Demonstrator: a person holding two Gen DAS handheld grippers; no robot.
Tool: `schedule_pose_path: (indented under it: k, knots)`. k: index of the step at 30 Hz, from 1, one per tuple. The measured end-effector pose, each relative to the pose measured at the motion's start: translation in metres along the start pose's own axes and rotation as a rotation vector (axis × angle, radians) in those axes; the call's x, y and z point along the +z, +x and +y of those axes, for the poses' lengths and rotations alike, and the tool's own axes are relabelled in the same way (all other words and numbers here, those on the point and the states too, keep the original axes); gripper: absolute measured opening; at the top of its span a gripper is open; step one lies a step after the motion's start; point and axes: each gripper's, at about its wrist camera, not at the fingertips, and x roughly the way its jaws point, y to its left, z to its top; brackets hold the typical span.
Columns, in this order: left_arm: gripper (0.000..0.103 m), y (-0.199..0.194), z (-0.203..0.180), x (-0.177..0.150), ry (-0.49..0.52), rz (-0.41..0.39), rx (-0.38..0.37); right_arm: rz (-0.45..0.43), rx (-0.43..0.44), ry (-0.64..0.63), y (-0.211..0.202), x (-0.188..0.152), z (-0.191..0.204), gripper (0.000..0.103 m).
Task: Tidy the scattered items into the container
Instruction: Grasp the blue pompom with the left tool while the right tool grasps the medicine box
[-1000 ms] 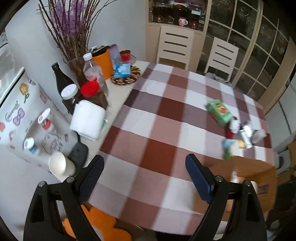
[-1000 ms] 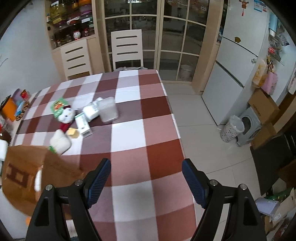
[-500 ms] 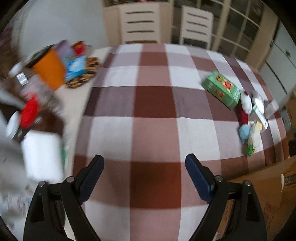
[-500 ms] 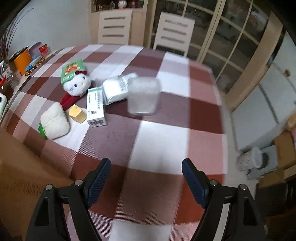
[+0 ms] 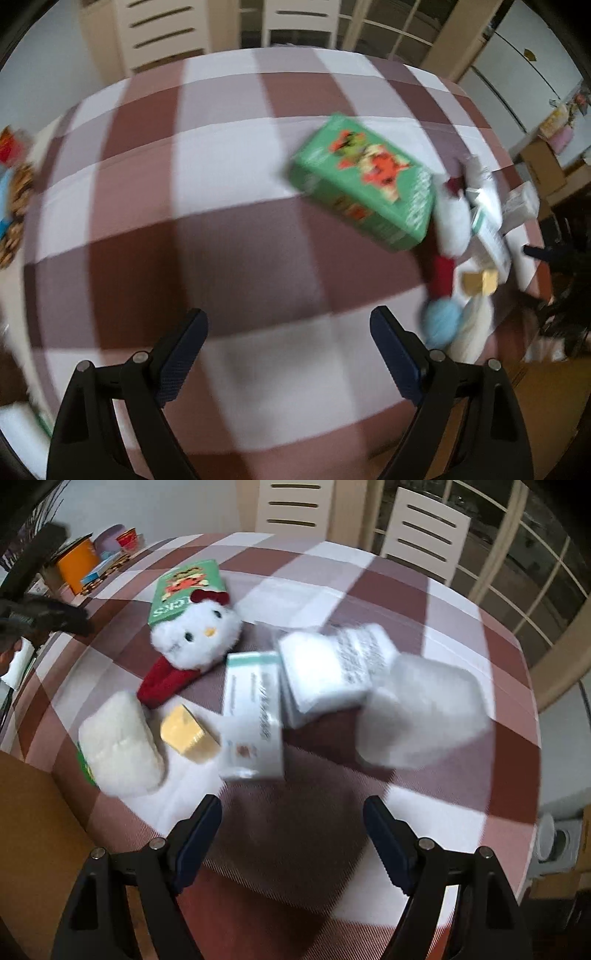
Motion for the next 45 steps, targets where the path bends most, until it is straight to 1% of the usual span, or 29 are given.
schedule_pose_path:
  k: [2,4,6,8,9,10,11,14,21,22,23,24,25,27,30,32,36,37,40,42,45]
  knots:
    - [0.091,0.010,-0.014,0.013,0.020,0.022,-0.033,-0.004,0.025,0.007,0.006,0.007,0.003,0.081]
    - [0.091,0.020,-0.029,0.021,0.075,0.053,-0.068,-0.006,0.038,0.014,0.011,0.012,0.003,0.081]
    - [0.091,0.031,-0.047,0.022,0.172,0.096,-0.081,-0.008,0.045,0.018,0.014,0.014,0.005,0.081]
    - [0.090,0.039,-0.066,0.016,0.288,0.133,-0.087,-0.005,0.047,0.020,0.018,0.016,0.007,0.081]
    - [0.090,0.042,-0.073,0.012,0.327,0.147,-0.100,-0.004,0.050,0.022,0.020,0.016,0.007,0.081]
    - [0.090,0.043,-0.080,0.008,0.357,0.161,-0.130,-0.004,0.051,0.027,0.021,0.016,0.006,0.081]
    - [0.090,0.044,-0.087,0.005,0.376,0.174,-0.170,-0.003,0.051,0.031,0.021,0.016,0.005,0.081]
    - [0.091,0.043,-0.105,0.001,0.407,0.190,-0.253,0.005,0.053,0.035,0.023,0.013,0.003,0.081]
    - [0.091,0.041,-0.133,0.006,0.454,0.247,-0.373,0.024,0.046,0.031,0.029,0.014,-0.004,0.081]
    - [0.091,0.041,-0.136,0.004,0.473,0.251,-0.369,0.026,0.044,0.031,0.030,0.014,-0.005,0.081]
    - [0.092,0.044,-0.139,0.002,0.491,0.256,-0.343,0.025,0.043,0.034,0.030,0.014,-0.006,0.081]
    - [0.097,0.047,-0.140,0.002,0.492,0.257,-0.327,0.024,0.043,0.036,0.030,0.014,-0.006,0.081]
    - [0.098,0.047,-0.139,-0.004,0.480,0.252,-0.327,0.023,0.043,0.037,0.030,0.014,-0.006,0.081]
    - [0.098,0.047,-0.133,-0.003,0.440,0.217,-0.319,0.023,0.049,0.034,0.029,0.015,-0.005,0.081]
    - [0.098,0.046,-0.123,0.002,0.417,0.174,-0.273,0.018,0.049,0.022,0.029,0.016,-0.003,0.081]
    - [0.096,0.049,-0.111,0.004,0.396,0.161,-0.223,0.011,0.045,0.026,0.028,0.017,-0.004,0.081]
    - [0.095,0.057,-0.092,0.002,0.379,0.163,-0.154,0.007,0.055,0.041,0.028,0.020,-0.007,0.081]
    - [0.095,0.058,-0.090,0.001,0.388,0.154,-0.146,0.006,0.054,0.038,0.027,0.020,-0.007,0.081]
    - [0.095,0.059,-0.101,-0.006,0.465,0.131,-0.097,0.010,0.053,0.015,0.028,0.022,-0.006,0.081]
    - [0.095,0.063,-0.116,-0.012,0.540,0.112,-0.049,0.022,0.053,0.011,0.031,0.022,-0.004,0.081]
    - [0.096,0.067,-0.133,-0.020,0.632,0.068,-0.004,0.019,0.042,-0.009,0.033,0.023,0.001,0.081]
